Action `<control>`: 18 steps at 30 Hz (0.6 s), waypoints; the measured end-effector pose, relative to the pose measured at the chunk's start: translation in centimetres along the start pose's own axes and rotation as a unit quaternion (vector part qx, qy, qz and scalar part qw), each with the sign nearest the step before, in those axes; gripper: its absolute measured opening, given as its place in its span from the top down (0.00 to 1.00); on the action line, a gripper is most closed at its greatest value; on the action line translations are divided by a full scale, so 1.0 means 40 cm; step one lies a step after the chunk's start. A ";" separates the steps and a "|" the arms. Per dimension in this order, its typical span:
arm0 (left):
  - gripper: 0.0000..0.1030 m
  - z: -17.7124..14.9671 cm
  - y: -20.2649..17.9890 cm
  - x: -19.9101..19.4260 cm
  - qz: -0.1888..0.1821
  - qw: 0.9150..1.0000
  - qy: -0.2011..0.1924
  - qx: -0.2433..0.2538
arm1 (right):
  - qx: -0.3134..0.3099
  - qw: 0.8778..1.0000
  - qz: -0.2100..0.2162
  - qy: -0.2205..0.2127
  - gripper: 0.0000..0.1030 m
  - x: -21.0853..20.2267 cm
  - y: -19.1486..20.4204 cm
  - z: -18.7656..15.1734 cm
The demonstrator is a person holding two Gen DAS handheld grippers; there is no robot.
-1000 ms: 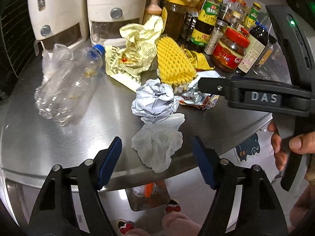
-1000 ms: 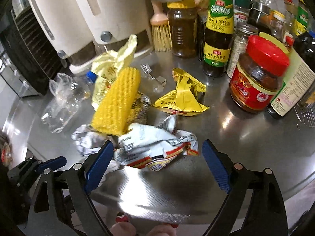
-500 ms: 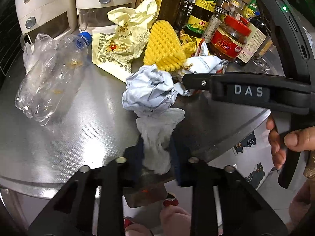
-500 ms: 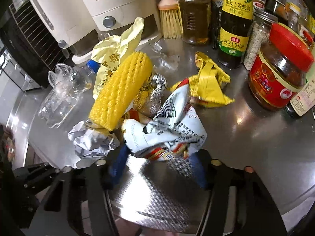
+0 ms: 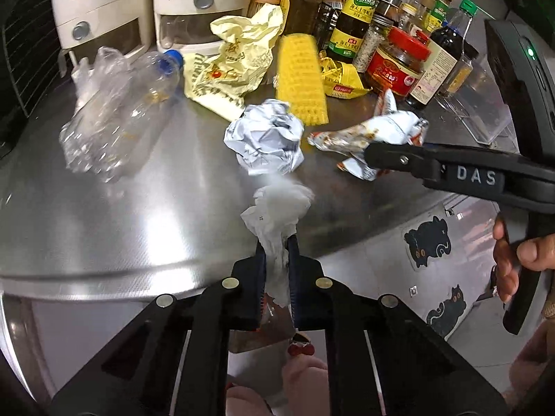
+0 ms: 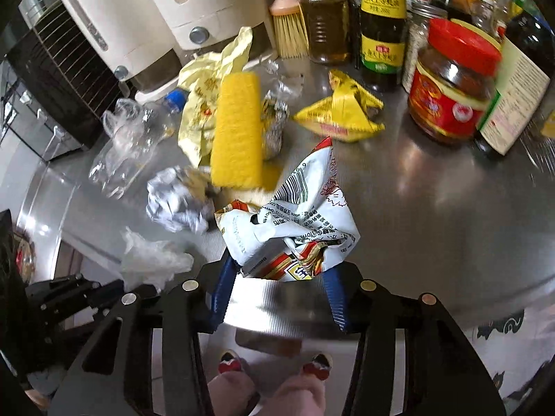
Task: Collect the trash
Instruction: 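Lift the paper towel and wrapper with both tools and carry them over the bin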
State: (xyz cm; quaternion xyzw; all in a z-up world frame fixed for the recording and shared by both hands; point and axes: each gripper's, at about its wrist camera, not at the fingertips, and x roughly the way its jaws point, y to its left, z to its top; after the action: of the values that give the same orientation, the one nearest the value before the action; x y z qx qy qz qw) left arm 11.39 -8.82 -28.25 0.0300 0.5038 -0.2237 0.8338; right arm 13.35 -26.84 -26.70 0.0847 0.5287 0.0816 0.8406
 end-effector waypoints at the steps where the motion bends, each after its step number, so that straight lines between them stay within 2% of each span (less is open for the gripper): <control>1: 0.90 -0.013 0.001 -0.007 0.002 1.000 0.001 -0.002 | 0.002 1.000 0.001 0.002 0.53 -0.002 0.001 -0.014; 18: 0.90 -0.229 0.001 -0.076 0.021 0.999 0.019 -0.026 | 0.001 0.999 0.031 0.021 0.54 -0.042 0.084 -0.238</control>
State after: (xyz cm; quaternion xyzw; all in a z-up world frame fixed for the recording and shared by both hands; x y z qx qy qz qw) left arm 2.64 -5.20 -30.16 0.0232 0.5249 -0.1919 0.8289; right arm 3.88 -23.42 -28.51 0.1002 0.5434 0.1089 0.8263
